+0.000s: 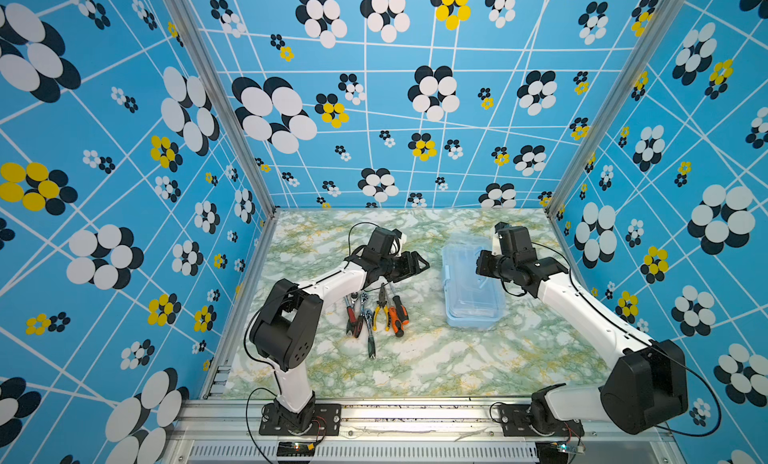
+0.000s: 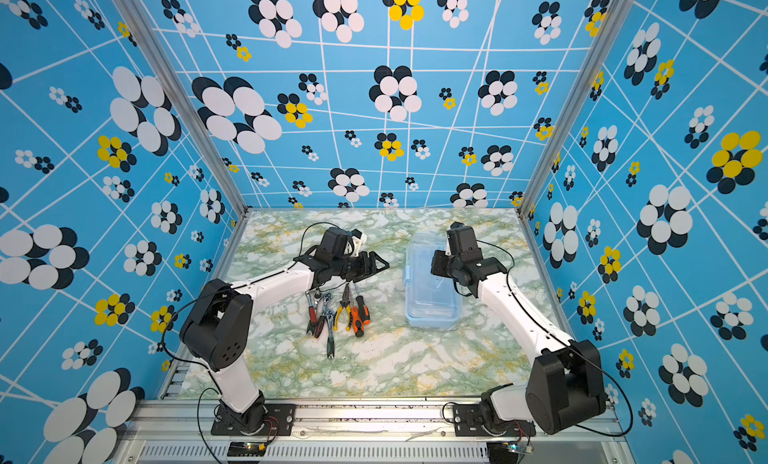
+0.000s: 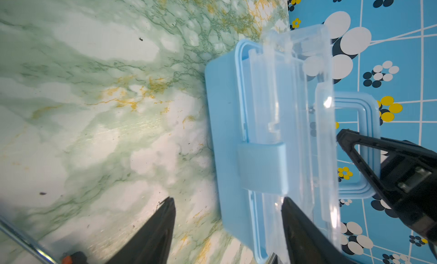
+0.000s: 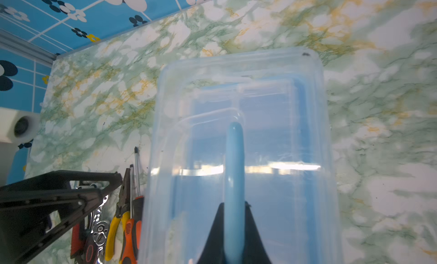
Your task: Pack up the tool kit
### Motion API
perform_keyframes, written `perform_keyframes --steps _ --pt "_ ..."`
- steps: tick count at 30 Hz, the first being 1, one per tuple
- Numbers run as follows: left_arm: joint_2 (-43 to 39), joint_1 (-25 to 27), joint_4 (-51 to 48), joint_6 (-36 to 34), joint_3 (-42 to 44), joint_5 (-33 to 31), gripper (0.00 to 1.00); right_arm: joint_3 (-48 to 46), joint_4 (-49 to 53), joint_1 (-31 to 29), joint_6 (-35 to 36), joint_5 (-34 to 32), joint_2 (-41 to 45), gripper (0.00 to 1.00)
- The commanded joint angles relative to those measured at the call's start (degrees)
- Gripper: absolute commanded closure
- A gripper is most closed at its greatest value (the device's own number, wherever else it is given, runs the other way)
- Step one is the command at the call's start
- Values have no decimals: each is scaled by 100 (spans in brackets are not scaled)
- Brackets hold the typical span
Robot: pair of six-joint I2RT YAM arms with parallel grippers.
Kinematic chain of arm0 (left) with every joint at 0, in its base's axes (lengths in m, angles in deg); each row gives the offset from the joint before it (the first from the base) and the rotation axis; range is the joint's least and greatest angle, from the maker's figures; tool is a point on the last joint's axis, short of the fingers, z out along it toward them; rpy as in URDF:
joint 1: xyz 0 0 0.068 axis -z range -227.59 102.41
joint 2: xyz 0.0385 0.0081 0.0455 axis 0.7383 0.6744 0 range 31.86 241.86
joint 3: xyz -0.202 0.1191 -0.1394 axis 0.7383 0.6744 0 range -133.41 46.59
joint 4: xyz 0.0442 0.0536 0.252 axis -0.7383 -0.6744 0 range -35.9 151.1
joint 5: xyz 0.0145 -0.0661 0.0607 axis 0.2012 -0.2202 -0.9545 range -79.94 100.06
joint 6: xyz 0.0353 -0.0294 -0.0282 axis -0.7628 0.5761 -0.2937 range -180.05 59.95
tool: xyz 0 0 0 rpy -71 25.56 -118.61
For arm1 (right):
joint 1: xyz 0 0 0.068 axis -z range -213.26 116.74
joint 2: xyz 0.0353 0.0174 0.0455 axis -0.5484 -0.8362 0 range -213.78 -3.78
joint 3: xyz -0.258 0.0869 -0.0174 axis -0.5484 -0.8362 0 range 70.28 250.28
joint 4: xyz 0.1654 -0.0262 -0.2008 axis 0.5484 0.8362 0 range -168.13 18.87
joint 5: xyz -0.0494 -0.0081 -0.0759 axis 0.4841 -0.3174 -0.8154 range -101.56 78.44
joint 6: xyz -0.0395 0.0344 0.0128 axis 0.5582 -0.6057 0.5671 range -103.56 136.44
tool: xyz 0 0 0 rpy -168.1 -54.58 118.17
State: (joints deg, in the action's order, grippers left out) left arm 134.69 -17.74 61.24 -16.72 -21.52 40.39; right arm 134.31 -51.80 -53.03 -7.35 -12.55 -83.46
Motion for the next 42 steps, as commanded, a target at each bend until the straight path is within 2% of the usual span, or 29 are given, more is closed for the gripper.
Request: perform_keyframes --steps 1,11,17,24,30,42 --pt "-175 -58 -21 -158 154 -106 26 455 291 -241 153 -298 -267 100" --pt "-281 -73 -34 -254 425 -211 26 455 -126 -247 -12 43 -682 100" --pt "-153 -58 -215 -345 324 -289 27 -268 -1344 217 -500 1309 -298 100" --pt "287 -15 -375 -406 42 -407 29 -1083 -3010 840 -1472 2900 -101 100" --pt "635 124 -512 -534 -294 -601 29 -1484 -4018 1171 -2109 3722 -56 100" --pt "1090 180 -876 -581 -727 -827 35 -1640 -4148 1199 -2125 3896 11 100"
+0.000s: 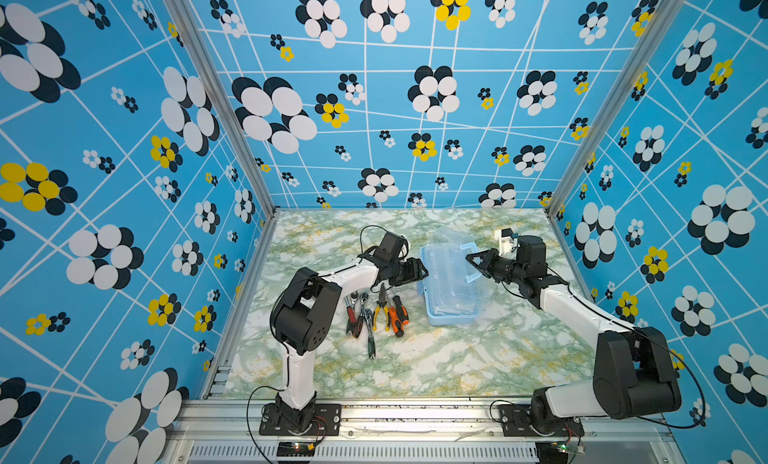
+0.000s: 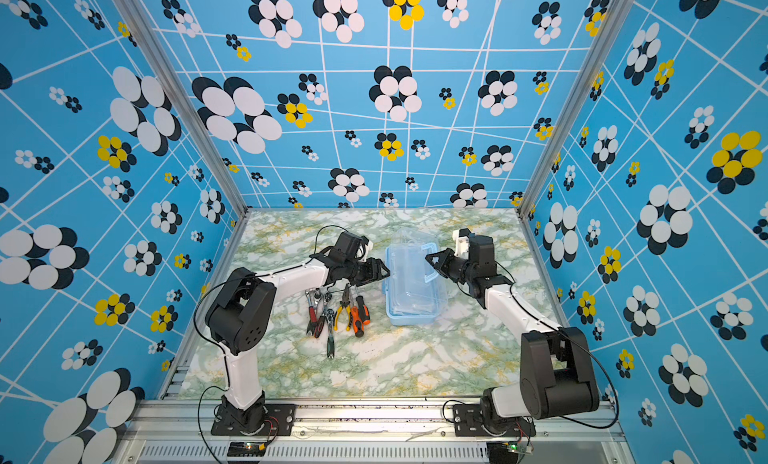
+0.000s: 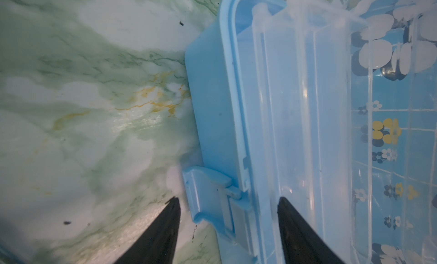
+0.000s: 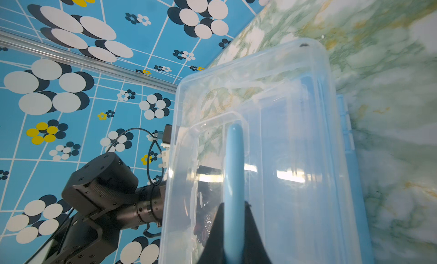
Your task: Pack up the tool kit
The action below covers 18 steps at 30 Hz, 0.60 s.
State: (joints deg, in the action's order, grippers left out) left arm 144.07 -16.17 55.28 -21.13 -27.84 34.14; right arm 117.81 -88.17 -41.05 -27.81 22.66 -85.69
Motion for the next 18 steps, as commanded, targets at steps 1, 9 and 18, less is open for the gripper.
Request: perform_keyframes --steps 1,9,18 --pt "117 14 -255 -133 -53 -198 35 1 -517 0 -76 376 228 100" --pt "-542 -9 -307 -235 318 -411 33 -50 -563 47 -101 375 193 100" --pt "-512 -24 -216 -156 386 -342 33 -60 -473 43 -49 334 175 100"
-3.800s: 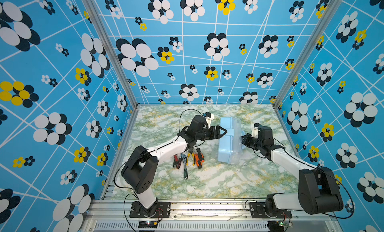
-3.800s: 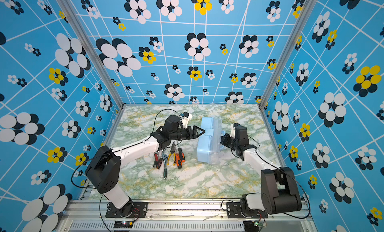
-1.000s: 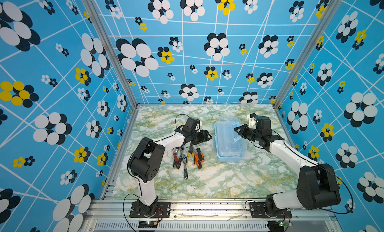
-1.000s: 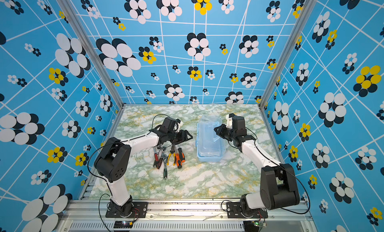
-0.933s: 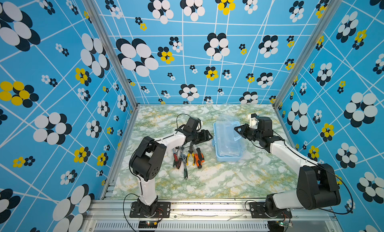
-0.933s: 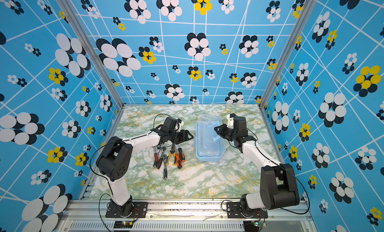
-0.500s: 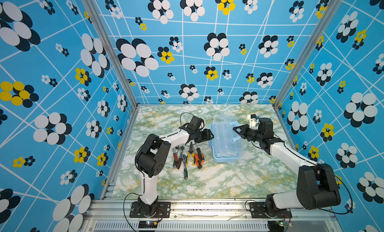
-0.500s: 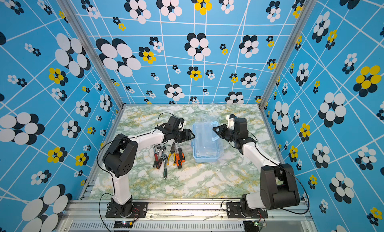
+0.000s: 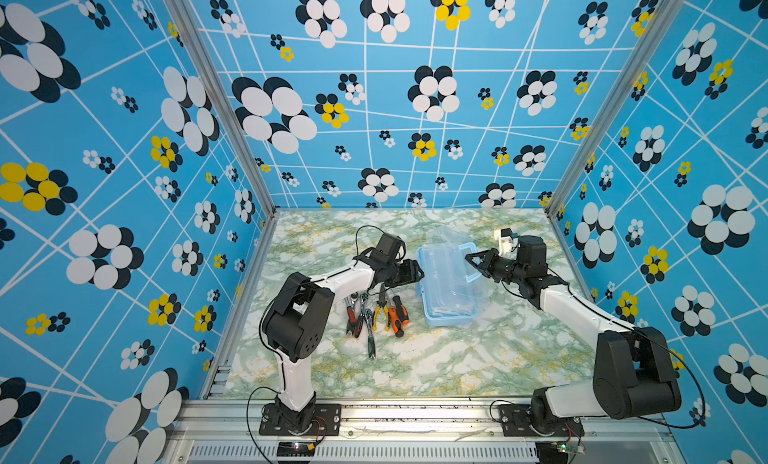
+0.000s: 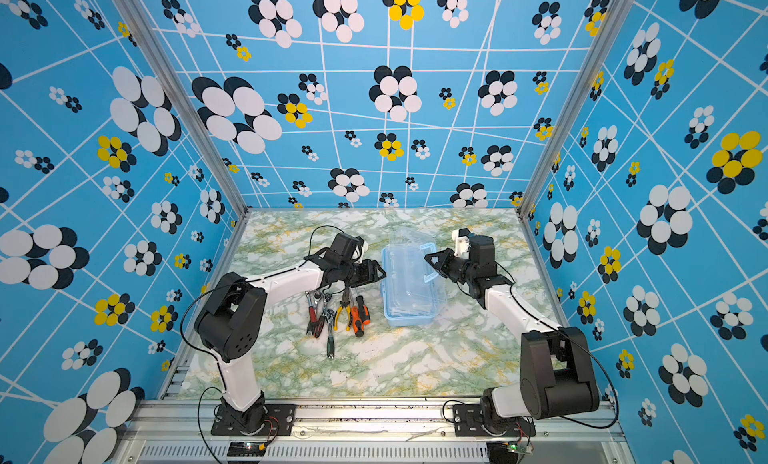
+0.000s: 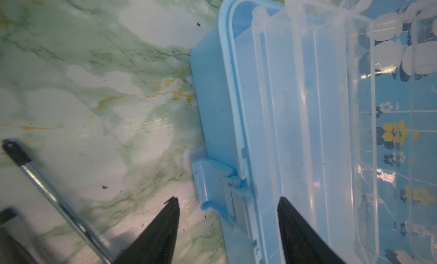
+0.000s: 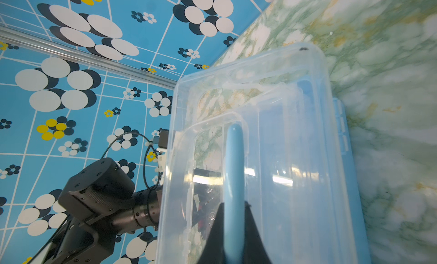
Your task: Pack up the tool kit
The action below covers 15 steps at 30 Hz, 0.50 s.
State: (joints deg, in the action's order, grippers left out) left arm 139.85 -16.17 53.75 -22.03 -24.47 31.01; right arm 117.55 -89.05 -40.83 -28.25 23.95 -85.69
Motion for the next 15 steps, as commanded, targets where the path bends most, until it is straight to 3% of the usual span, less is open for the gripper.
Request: perform_keyframes --steps 1,15 --pt "-60 -22 -93 -67 24 -29 34 -31 -378 22 -5 202 186 100" --pt "351 20 -348 -79 -297 -113 39 -65 -326 20 57 144 149 100"
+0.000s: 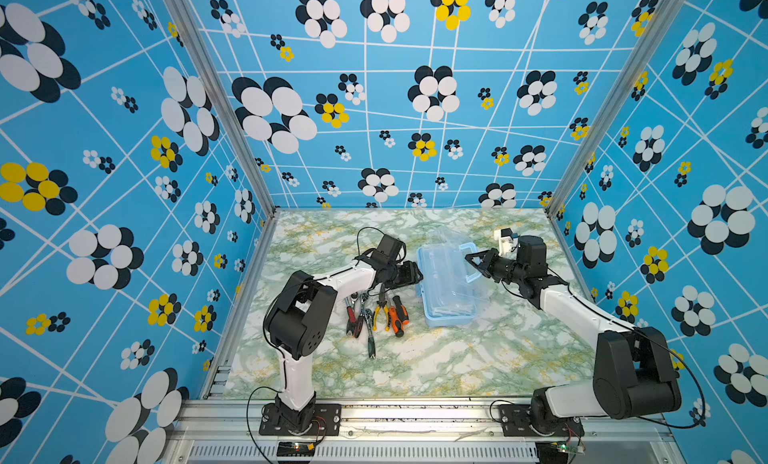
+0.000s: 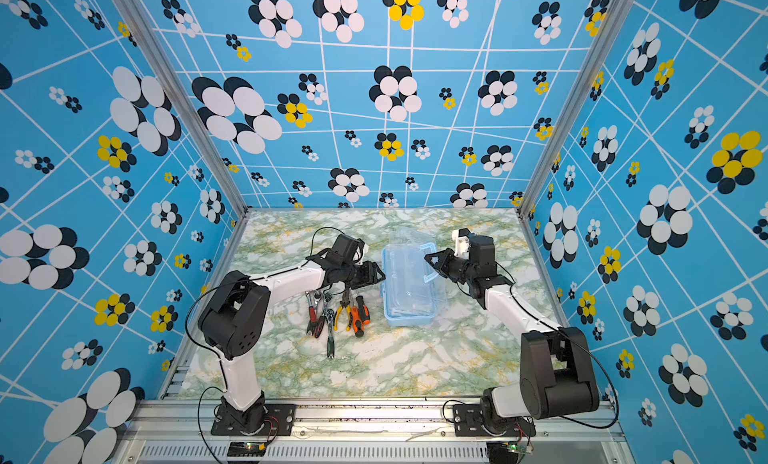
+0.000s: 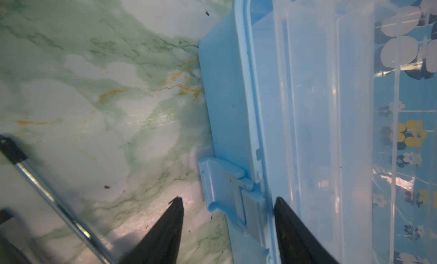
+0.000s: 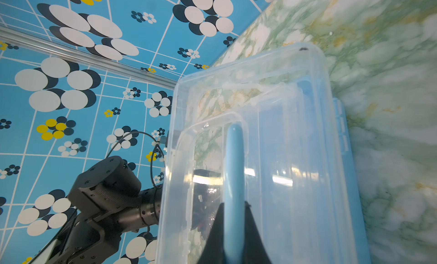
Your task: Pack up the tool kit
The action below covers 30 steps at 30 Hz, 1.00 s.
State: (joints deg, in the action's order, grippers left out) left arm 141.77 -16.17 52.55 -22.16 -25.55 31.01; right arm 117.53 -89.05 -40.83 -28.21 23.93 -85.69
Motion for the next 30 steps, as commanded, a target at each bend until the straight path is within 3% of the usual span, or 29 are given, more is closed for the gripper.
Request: perform_keyframes --steps 1,9,12,15,20,25,29,30 --pt "204 38 -274 -79 -244 -169 40 -58 -329 19 52 156 150 100" --pt "1041 189 -938 -97 -1164 -822 54 46 -9 3 254 94 166 100" --pt "1323 189 -1121 8 -1417 -962 72 252 781 10 720 -270 301 100" --pt "1373 177 -1231 90 -1461 -1174 100 500 1575 10 1296 -718 494 100" --pt "1265 145 -1317 107 -1364 -1268 100 853 2847 44 2143 -2088 816 100" --pt "1012 76 -1276 139 -1077 -1292 100 878 3504 301 2416 -3549 1134 100" --pt "870 48 -1280 130 -961 -1291 100 857 3836 365 2427 -4849 1345 71" --pt "853 51 -1282 122 -960 -1286 100 865 3902 380 2417 -5124 1376 56"
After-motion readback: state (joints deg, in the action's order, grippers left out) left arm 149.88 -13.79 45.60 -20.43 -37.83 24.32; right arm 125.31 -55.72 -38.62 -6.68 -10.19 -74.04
